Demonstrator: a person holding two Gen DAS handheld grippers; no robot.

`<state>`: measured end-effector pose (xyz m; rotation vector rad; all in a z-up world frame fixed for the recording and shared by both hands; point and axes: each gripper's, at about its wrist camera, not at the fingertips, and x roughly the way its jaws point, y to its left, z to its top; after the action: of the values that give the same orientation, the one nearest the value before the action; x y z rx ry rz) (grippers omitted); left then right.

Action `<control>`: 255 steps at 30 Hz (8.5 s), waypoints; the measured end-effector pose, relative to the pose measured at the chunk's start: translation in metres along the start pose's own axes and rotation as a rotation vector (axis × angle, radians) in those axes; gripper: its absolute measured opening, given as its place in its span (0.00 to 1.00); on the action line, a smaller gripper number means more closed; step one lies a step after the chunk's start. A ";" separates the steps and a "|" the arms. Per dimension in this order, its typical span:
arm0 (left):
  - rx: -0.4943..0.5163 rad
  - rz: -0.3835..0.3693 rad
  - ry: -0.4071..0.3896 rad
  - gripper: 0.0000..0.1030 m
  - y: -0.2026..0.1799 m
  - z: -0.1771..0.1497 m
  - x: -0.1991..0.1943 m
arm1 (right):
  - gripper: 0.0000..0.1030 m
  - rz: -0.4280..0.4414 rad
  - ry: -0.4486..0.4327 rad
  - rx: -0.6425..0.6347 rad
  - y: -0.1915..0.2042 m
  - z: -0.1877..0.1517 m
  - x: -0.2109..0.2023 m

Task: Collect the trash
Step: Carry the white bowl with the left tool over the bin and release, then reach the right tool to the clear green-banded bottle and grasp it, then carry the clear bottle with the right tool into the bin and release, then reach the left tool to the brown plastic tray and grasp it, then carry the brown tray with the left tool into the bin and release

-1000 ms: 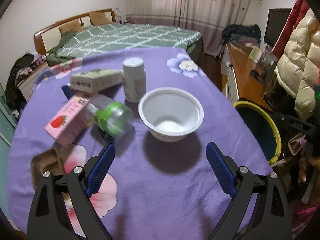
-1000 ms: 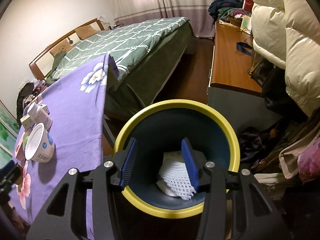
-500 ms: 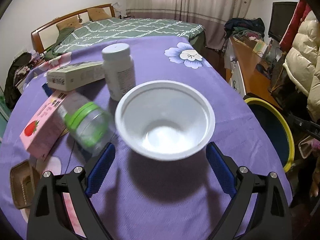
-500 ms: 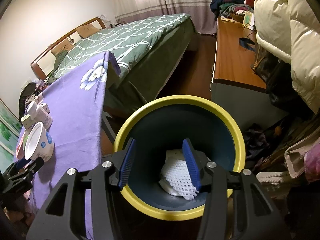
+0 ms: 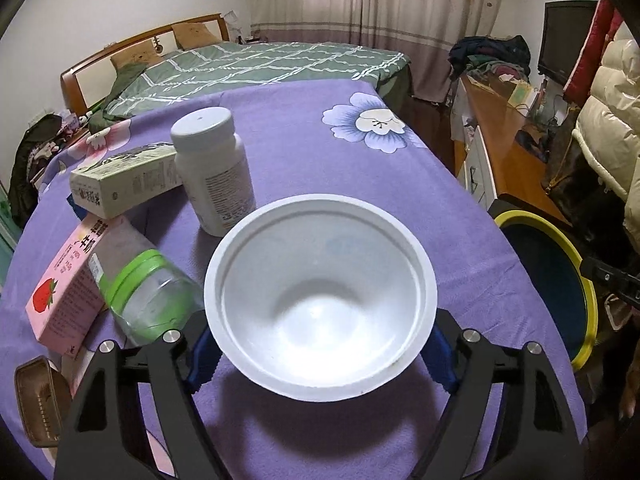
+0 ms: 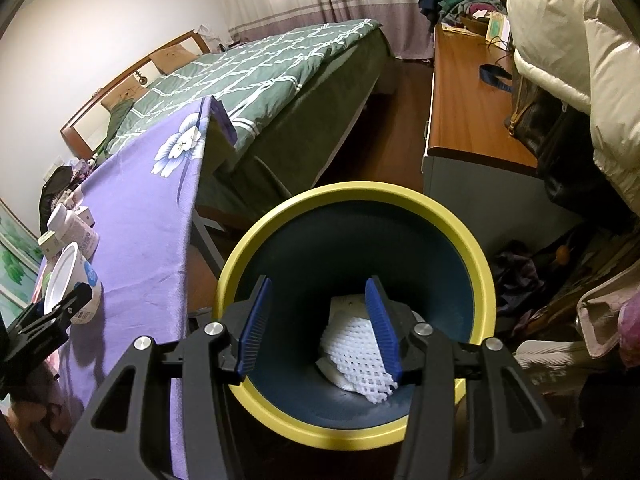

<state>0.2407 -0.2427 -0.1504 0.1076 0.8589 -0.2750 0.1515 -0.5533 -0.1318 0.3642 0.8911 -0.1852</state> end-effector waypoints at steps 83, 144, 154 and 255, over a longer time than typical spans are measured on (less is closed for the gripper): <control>-0.266 0.216 -0.229 0.95 0.194 -0.030 -0.158 | 0.49 0.178 0.032 -0.361 0.227 -0.027 -0.001; -0.216 0.142 -0.147 0.95 0.161 -0.033 -0.121 | 0.52 0.035 -0.064 -0.106 0.103 -0.028 -0.029; -0.205 0.145 -0.136 0.95 0.158 -0.032 -0.118 | 0.50 -0.110 -0.080 -0.008 0.053 -0.014 -0.018; 0.168 -0.285 0.092 0.92 -0.143 0.024 -0.002 | 0.66 -0.178 -0.115 0.116 -0.060 -0.041 -0.060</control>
<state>0.2164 -0.3844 -0.1312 0.1554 0.9420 -0.6135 0.0659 -0.5924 -0.1223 0.3781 0.8008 -0.4190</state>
